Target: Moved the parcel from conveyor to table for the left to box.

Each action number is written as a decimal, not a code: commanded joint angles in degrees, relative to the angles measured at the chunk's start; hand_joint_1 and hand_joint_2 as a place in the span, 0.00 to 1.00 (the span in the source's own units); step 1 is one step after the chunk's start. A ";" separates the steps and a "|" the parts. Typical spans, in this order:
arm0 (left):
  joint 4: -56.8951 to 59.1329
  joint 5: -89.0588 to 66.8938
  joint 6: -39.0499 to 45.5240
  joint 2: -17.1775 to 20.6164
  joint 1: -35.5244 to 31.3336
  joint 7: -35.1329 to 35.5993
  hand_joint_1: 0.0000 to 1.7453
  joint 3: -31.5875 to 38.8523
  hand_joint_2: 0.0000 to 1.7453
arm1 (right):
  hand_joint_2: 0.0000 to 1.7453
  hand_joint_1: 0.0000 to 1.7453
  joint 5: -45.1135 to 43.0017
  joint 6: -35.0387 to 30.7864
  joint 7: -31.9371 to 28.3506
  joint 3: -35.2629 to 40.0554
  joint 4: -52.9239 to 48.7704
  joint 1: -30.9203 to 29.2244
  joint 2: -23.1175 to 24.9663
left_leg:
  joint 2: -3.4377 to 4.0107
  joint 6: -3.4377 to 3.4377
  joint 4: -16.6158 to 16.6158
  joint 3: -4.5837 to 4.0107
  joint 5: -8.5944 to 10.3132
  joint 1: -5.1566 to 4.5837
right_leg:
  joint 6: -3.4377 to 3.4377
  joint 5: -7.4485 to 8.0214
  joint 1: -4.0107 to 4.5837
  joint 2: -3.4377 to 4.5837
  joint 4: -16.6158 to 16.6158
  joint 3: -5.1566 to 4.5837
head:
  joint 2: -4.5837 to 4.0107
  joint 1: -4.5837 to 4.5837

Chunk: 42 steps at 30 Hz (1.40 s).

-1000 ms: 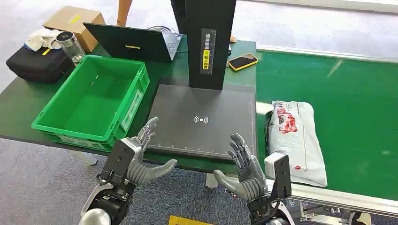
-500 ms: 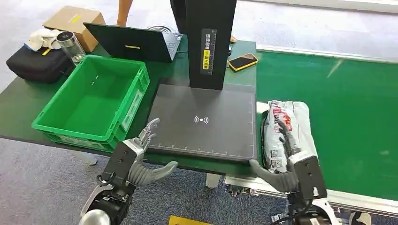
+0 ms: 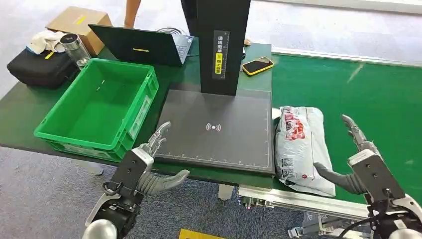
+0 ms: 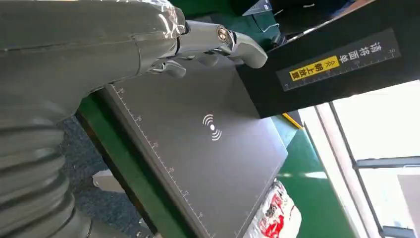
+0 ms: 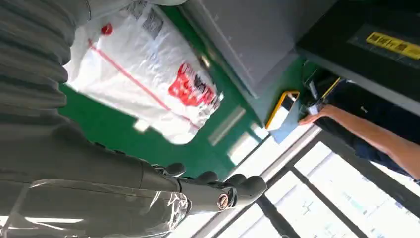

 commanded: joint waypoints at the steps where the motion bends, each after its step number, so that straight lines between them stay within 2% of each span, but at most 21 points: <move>1: 3.60 -0.26 -0.55 0.17 -1.90 -0.07 0.00 0.82 1.00 | 1.00 0.00 0.75 3.02 1.38 -1.55 3.93 -1.77 -4.78 | 0.00 -0.04 -0.09 0.12 0.02 0.03 | -0.08 0.02 0.04 0.00 -0.09 0.12 | 0.00 0.00; 5: 4.44 -0.40 -0.94 0.03 -2.19 -0.46 0.00 1.01 1.00 | 1.00 0.00 -4.54 11.28 2.64 -5.01 7.25 -4.35 -13.10 | -0.03 -0.01 -0.03 0.09 0.01 -0.01 | -0.06 0.01 0.00 -0.02 -0.06 0.10 | 0.00 -0.02; 8: 4.83 -0.47 -1.08 0.03 -2.39 -0.67 0.00 1.12 1.00 | 1.00 0.00 -7.87 18.03 5.88 -4.62 10.16 -5.67 -22.10 | 0.01 0.03 0.00 0.01 0.01 -0.08 | -0.01 0.01 -0.07 0.01 0.01 0.02 | 0.00 -0.02; 10: 5.07 -0.46 -1.13 0.13 -2.41 -0.68 0.00 1.09 1.00 | 1.00 0.00 -13.47 22.53 8.25 -4.68 12.22 -6.64 -29.41 | -0.02 0.04 0.03 -0.01 -0.01 -0.09 | 0.00 0.00 -0.09 -0.01 0.03 0.01 | 0.00 -0.02; 12: 5.30 -0.45 -1.12 0.30 -2.32 -0.79 0.00 0.95 1.00 | 1.00 0.00 -18.06 26.92 11.67 -0.91 15.41 -10.60 -36.01 | -0.01 0.10 0.07 -0.05 -0.01 -0.17 | 0.04 0.01 -0.17 -0.01 0.08 -0.05 | -0.02 0.02; 15: 4.62 -0.43 -1.30 0.14 -2.01 -0.79 0.00 0.85 1.00 | 1.00 0.00 -20.67 30.60 16.86 8.52 18.74 -18.93 -42.35 | 0.23 0.08 0.11 0.03 -0.08 -0.17 | 0.00 0.06 -0.16 0.25 0.06 -0.03 | 0.00 -0.02; 17: 4.03 -0.71 -1.55 0.15 -1.87 -0.27 0.00 0.42 1.00 | 1.00 0.00 -23.59 30.09 19.13 8.32 16.28 -15.99 -45.17 | 0.31 0.10 0.08 -0.04 -0.07 -0.22 | 0.06 0.09 -0.21 0.32 0.10 -0.11 | -0.02 0.00; 18: 3.76 -0.83 -1.80 0.20 -1.84 0.09 0.00 0.10 1.00 | 1.00 0.00 -25.73 29.15 20.64 4.59 13.37 -10.28 -47.02 | 0.39 0.06 0.07 0.04 -0.08 -0.18 | -0.01 0.11 -0.17 0.40 0.07 -0.05 | 0.00 0.02; 19: 3.66 -0.84 -1.92 0.34 -1.78 0.32 0.00 -0.16 1.00 | 1.00 0.00 -27.31 28.84 21.93 0.55 10.93 -5.23 -48.07 | -0.06 0.08 0.07 -0.08 -0.03 -0.16 | 0.04 0.03 -0.15 -0.05 0.04 -0.01 | 0.00 -0.02; 21: 4.14 -0.58 -2.24 1.12 -2.24 0.56 0.00 -0.93 1.00 | 1.00 0.00 -29.65 30.39 25.27 -6.71 6.98 3.76 -50.17 | -0.39 0.09 0.05 -0.01 0.03 -0.11 | 0.01 -0.02 -0.10 -0.38 -0.06 0.11 | 0.00 0.00; 23: 5.15 0.06 -2.60 1.62 -3.46 0.44 0.00 -1.47 1.00 | 1.00 0.00 -31.89 31.62 27.59 -8.70 3.82 8.72 -51.19 | -0.71 0.12 0.05 -0.09 0.07 -0.11 | 0.08 -0.08 -0.08 -0.74 -0.11 0.13 | 0.00 0.00; 25: 5.79 0.37 -2.78 1.73 -4.12 0.45 0.00 -1.61 1.00 | 1.00 0.00 -32.71 29.80 28.71 -5.89 2.98 8.60 -52.14 | -0.57 0.08 -0.04 0.09 0.01 -0.09 | 0.00 -0.09 -0.06 -0.59 -0.19 0.26 | 0.00 0.00; 27: 6.55 0.69 -2.97 1.87 -4.66 0.43 0.00 -1.71 1.00 | 1.00 0.00 -33.38 27.80 28.83 -0.16 3.02 6.98 -54.14 | -0.25 0.11 -0.02 -0.07 0.00 -0.09 | 0.09 0.00 -0.07 -0.26 -0.13 0.04 | 0.00 -0.02; 28: 6.78 0.76 -3.02 2.01 -4.76 0.41 0.00 -1.79 1.00 | 1.00 0.00 -33.34 27.18 28.93 2.56 3.22 5.36 -53.65 | -0.15 0.09 -0.12 0.07 0.00 -0.08 | 0.05 0.02 -0.06 -0.15 -0.21 0.12 | -0.02 -0.02; 32: 7.83 1.45 -2.96 2.63 -5.56 -0.10 0.00 -1.73 1.00 | 1.00 0.00 -23.96 25.70 24.95 20.04 8.44 -10.55 -46.83 | 0.04 0.06 -0.27 0.22 0.07 0.09 | 0.04 0.20 0.11 0.09 -0.48 0.28 | 0.00 0.00; 33: 7.57 1.67 -2.42 2.68 -5.52 -0.17 0.00 -1.23 1.00 | 1.00 0.00 -17.74 26.09 21.95 28.24 13.85 -22.18 -40.97 | 0.05 0.05 -0.33 0.29 0.09 0.09 | 0.02 0.22 0.11 0.10 -0.54 0.34 | 0.00 0.02; 35: 7.06 1.85 -1.76 3.19 -5.37 -0.08 0.00 -0.82 1.00 | 1.00 0.00 -9.91 24.77 17.90 41.49 26.57 -39.74 -31.48 | 0.30 0.06 -0.45 0.43 0.13 0.18 | 0.00 0.40 0.20 0.35 -0.75 0.45 | 0.00 -0.04; 36: 6.96 1.84 -1.80 3.34 -5.30 -0.08 0.00 -0.79 1.00 | 1.00 0.00 -9.03 24.26 17.60 44.85 29.94 -43.55 -29.58 | 0.26 0.07 -0.27 0.31 0.04 0.25 | 0.05 0.29 0.26 0.32 -0.58 0.39 | 0.00 0.02; 38: 6.49 1.82 -1.04 3.16 -4.85 -0.08 0.00 -0.40 1.00 | 1.00 0.00 -4.48 20.73 15.56 53.66 38.47 -53.41 -23.90 | 0.78 0.05 -0.59 0.63 0.17 0.31 | -0.03 0.59 0.33 0.81 -0.93 0.56 | 0.00 0.00; 40: 6.22 1.72 -0.79 3.19 -4.71 -0.05 0.00 -0.46 1.00 | 1.00 0.00 -3.48 19.18 15.60 57.32 40.46 -56.73 -22.62 | 1.77 0.03 -0.47 0.76 0.06 0.22 | -0.06 0.71 0.24 1.75 -0.65 0.28 | -0.02 -0.02; 42: 5.93 1.60 -0.30 3.24 -4.82 0.09 0.00 -0.57 1.00 | 1.00 0.00 -0.52 16.33 15.75 61.04 41.89 -58.91 -20.99 | 1.49 0.05 -0.18 0.44 -0.02 0.14 | -0.05 0.53 0.17 1.50 -0.24 0.07 | 0.00 0.00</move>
